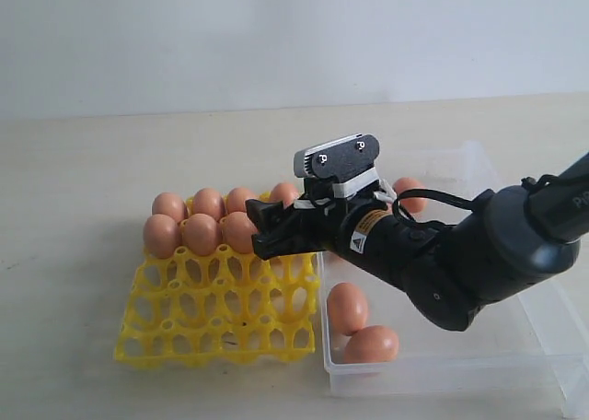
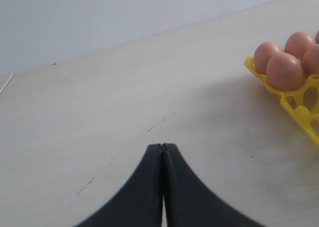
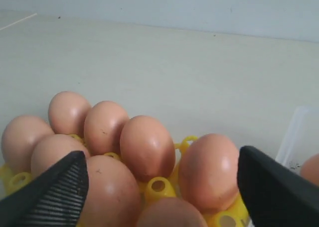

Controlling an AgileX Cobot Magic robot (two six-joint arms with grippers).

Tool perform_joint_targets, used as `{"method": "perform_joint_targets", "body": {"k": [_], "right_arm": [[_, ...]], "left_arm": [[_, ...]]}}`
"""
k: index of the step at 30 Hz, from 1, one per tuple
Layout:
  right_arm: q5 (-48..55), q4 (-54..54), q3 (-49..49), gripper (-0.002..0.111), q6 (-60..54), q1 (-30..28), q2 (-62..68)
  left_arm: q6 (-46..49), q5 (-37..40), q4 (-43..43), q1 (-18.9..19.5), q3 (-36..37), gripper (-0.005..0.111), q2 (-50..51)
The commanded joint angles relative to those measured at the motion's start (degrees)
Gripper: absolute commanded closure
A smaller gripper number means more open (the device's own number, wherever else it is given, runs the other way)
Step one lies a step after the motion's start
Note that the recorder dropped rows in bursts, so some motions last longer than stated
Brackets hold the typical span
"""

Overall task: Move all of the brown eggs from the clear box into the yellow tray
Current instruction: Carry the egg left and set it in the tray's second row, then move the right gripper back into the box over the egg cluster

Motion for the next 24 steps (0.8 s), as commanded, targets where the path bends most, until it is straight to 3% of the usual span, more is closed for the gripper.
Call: {"method": "perform_joint_targets", "body": {"k": [1,4,8,11,14,18,21,24], "right_arm": [[1.13,-0.45,0.19,0.043,-0.3,-0.23,-4.15],[7.55,-0.06,0.19,0.065,-4.34,-0.23,-11.29],[21.06,6.66,0.19,0.108,-13.07,-0.23,-22.12],[32.96,16.94,0.19,0.108,-23.39,-0.74,-26.98],[46.18,18.24,0.19,0.108,-31.63,-2.64,-29.07],[60.68,13.06,0.19,0.106,-26.77,-5.78,-29.8],[62.5,10.74,0.19,0.1,-17.74,-8.53,-29.8],[65.6,6.65,-1.87,0.091,-16.67,-10.43,-29.55]], "left_arm": [[-0.42,-0.63,-0.46,-0.03,-0.23,0.107,-0.32],[-0.42,-0.63,-0.46,-0.03,-0.23,0.107,-0.32],[-0.42,-0.63,-0.46,-0.03,-0.23,0.107,-0.32],[-0.42,-0.63,-0.46,-0.03,-0.23,0.107,-0.32],[-0.42,-0.63,-0.46,-0.03,-0.23,0.107,-0.32],[-0.42,-0.63,-0.46,-0.03,-0.23,0.107,-0.32],[-0.42,-0.63,-0.46,-0.03,-0.23,0.107,-0.32],[-0.42,-0.63,-0.46,-0.03,-0.23,0.107,-0.32]]}}
